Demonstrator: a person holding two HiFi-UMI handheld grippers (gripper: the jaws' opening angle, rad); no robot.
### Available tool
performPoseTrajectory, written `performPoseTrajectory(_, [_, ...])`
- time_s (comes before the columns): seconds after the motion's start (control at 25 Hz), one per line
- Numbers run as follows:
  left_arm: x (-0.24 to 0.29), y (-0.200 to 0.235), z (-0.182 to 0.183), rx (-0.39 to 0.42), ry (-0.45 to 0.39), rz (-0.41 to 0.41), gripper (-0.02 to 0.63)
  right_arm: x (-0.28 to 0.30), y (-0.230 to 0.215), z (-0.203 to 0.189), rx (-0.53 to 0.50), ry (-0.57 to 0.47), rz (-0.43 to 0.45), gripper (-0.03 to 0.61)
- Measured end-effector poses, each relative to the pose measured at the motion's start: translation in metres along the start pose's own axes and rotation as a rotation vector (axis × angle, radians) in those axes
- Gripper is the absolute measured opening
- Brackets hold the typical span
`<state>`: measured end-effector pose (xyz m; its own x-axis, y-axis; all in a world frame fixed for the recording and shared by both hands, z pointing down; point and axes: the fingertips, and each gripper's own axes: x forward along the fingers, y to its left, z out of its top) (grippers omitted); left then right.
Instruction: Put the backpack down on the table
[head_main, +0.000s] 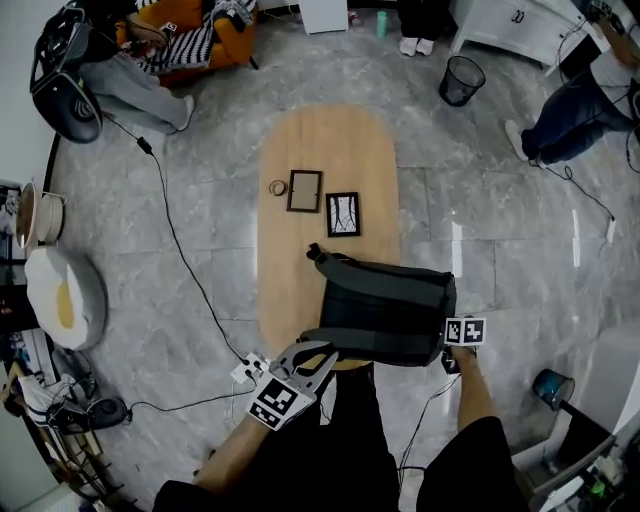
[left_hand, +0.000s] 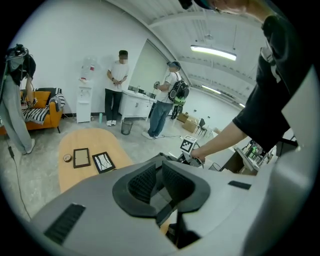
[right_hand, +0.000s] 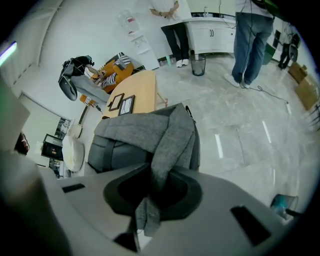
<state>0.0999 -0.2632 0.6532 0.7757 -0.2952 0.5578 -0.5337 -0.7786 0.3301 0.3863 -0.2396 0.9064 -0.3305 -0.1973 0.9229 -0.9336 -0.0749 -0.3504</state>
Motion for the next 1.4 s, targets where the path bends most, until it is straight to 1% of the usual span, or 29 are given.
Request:
performPoseTrajectory(0.08, [-0.002,0.003,-0.005,-0.016,0.0,0.012,0.046,0.017,0.021,-0.001,0.013,0.015,0.031,0.058])
performPoseTrajectory(0.16, [-0.008,0.008,-0.009,-0.037,0.002,0.031,0.046,0.03,0.05,-0.001,0.023,0.025,0.089,0.057])
performPoseTrajectory(0.24, [-0.016,0.015,-0.013,-0.054,0.007,0.055,0.046,0.043,0.087,0.002,0.016,0.039,0.176,0.055])
performPoseTrajectory(0.4, [-0.032,0.028,-0.025,-0.083,0.021,0.099,0.046,0.066,0.174,-0.004,-0.024,0.098,0.388,0.049])
performPoseTrajectory(0.44, [-0.035,0.03,-0.028,-0.089,0.023,0.109,0.046,0.071,0.189,-0.006,-0.031,0.109,0.421,0.049])
performPoseTrajectory(0.52, [-0.039,0.036,-0.032,-0.101,0.031,0.128,0.046,0.079,0.206,-0.007,-0.026,0.12,0.449,0.049])
performPoseTrajectory(0.6, [-0.042,0.039,-0.038,-0.118,0.043,0.14,0.046,0.084,0.21,-0.008,-0.01,0.128,0.445,0.049])
performPoseTrajectory(0.68, [-0.041,0.038,-0.042,-0.126,0.046,0.14,0.046,0.085,0.207,-0.013,-0.009,0.141,0.423,0.052])
performPoseTrajectory(0.76, [-0.038,0.036,-0.042,-0.124,0.044,0.135,0.046,0.085,0.197,-0.017,-0.012,0.153,0.391,0.067])
performPoseTrajectory(0.84, [-0.034,0.033,-0.039,-0.12,0.04,0.124,0.046,0.086,0.185,-0.022,-0.024,0.164,0.345,0.097])
performPoseTrajectory(0.88, [-0.034,0.033,-0.039,-0.119,0.039,0.121,0.046,0.087,0.179,-0.025,-0.038,0.171,0.311,0.124])
performPoseTrajectory(0.92, [-0.033,0.032,-0.039,-0.121,0.04,0.119,0.046,0.088,0.173,-0.028,-0.056,0.178,0.27,0.196])
performPoseTrajectory(1.0, [-0.034,0.032,-0.037,-0.129,0.041,0.116,0.046,0.089,0.159,-0.033,-0.077,0.186,0.189,0.264])
performPoseTrajectory(1.08, [-0.035,0.032,-0.034,-0.132,0.04,0.112,0.046,0.086,0.145,-0.035,-0.071,0.165,0.129,0.264])
performPoseTrajectory(1.24, [-0.035,0.034,-0.031,-0.133,0.03,0.108,0.046,0.073,0.129,-0.032,-0.02,0.111,0.085,0.264])
performPoseTrajectory(1.28, [-0.036,0.034,-0.031,-0.132,0.027,0.107,0.045,0.069,0.127,-0.03,-0.014,0.092,0.07,0.245])
performPoseTrajectory(1.36, [-0.04,0.035,-0.033,-0.132,0.021,0.107,0.046,0.059,0.125,-0.023,-0.016,0.04,0.039,0.167])
performPoseTrajectory(1.4, [-0.042,0.036,-0.034,-0.133,0.019,0.109,0.046,0.053,0.126,-0.018,-0.018,0.007,0.03,0.098])
